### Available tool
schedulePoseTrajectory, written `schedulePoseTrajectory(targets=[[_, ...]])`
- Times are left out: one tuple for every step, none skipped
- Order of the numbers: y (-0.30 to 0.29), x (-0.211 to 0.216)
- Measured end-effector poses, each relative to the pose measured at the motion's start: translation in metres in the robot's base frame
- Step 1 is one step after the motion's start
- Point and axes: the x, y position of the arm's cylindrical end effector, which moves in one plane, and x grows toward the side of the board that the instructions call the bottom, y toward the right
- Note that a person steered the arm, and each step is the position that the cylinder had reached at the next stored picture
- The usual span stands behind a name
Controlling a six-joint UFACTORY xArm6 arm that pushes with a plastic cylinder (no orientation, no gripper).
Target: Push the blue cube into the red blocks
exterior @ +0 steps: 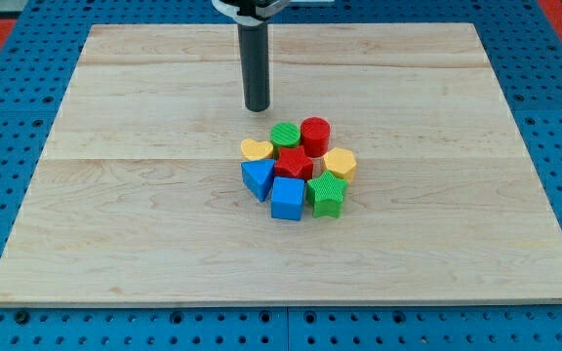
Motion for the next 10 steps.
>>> schedulePoseTrajectory(targets=[[-0.043, 0.0], [-0.111, 0.01], [-0.18, 0.059], [-0.236, 0.119], [-0.233, 0.189], [-0.15, 0.199], [-0.052, 0.199], [-0.004, 0.195], [0.026, 0.168], [0.052, 0.135]])
